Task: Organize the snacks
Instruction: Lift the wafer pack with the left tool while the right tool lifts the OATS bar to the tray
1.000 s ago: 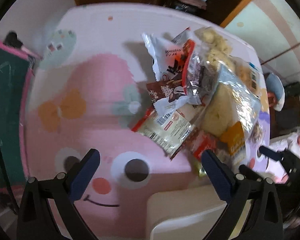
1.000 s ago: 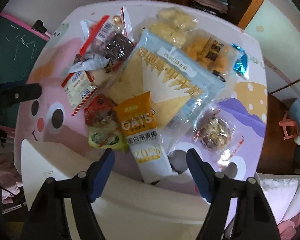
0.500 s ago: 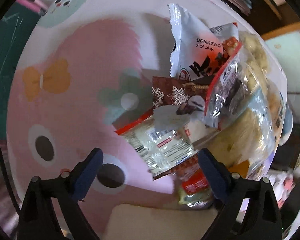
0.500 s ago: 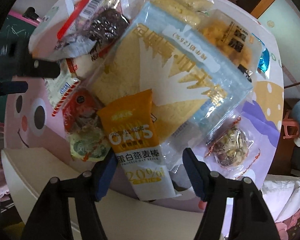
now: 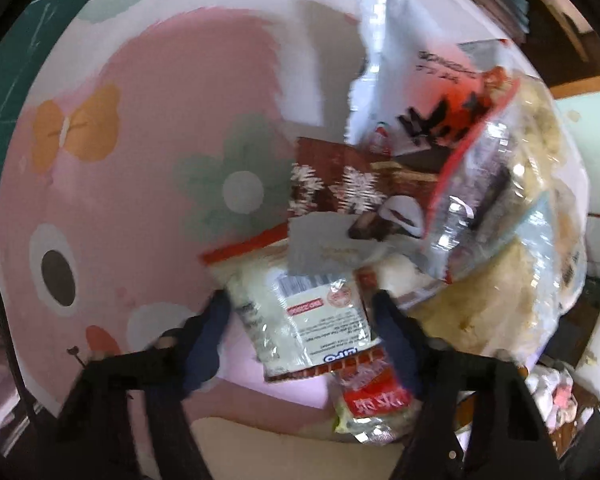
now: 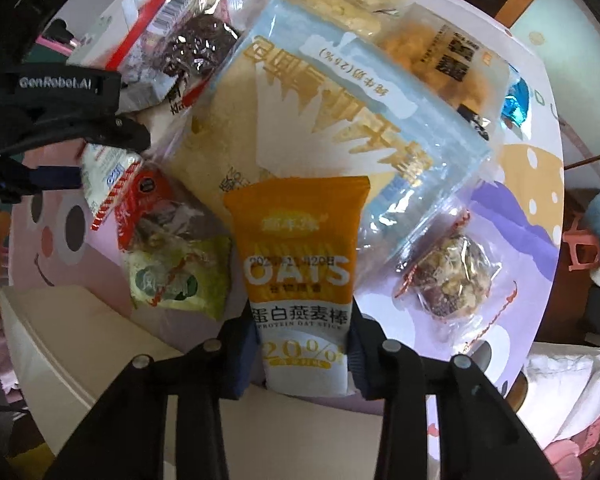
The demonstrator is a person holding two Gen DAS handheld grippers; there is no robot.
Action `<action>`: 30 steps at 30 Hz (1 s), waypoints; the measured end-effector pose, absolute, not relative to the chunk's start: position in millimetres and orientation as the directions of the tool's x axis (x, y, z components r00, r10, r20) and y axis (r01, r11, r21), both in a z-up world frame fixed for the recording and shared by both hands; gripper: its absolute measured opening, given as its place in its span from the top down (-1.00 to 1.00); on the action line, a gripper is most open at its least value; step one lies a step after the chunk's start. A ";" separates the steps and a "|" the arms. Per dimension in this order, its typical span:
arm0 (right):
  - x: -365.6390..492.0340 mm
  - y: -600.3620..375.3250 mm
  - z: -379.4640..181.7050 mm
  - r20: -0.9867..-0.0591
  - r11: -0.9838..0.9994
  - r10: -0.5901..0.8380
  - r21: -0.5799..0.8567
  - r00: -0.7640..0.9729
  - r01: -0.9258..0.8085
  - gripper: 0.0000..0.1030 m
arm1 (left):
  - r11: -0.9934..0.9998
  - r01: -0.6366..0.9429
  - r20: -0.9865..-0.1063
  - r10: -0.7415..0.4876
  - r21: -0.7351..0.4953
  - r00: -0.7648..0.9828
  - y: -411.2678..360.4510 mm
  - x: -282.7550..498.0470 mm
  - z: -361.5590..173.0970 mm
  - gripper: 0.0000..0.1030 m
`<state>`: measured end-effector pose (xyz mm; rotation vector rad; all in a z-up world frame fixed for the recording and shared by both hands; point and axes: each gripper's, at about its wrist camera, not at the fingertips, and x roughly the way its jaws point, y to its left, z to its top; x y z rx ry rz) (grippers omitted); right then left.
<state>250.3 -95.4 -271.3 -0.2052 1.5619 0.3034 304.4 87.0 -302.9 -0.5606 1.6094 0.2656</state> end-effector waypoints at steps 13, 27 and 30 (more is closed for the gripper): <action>230.3 -129.6 -190.6 -0.975 0.953 0.182 0.142 0.131 -0.266 0.26 | 0.896 -0.426 -0.992 -0.110 -0.129 0.070 94.4 284.2 -268.2 0.14; 178.4 -151.0 -53.6 -0.871 0.951 0.297 0.231 0.391 -0.207 0.26 | 0.972 -0.189 -0.922 -0.055 -0.137 0.384 90.1 208.5 -93.6 0.13; 155.4 -146.9 -37.0 -0.855 0.944 0.313 0.233 0.414 -0.232 0.26 | 0.983 -0.135 -0.902 -0.056 -0.125 0.428 88.4 182.4 -65.7 0.13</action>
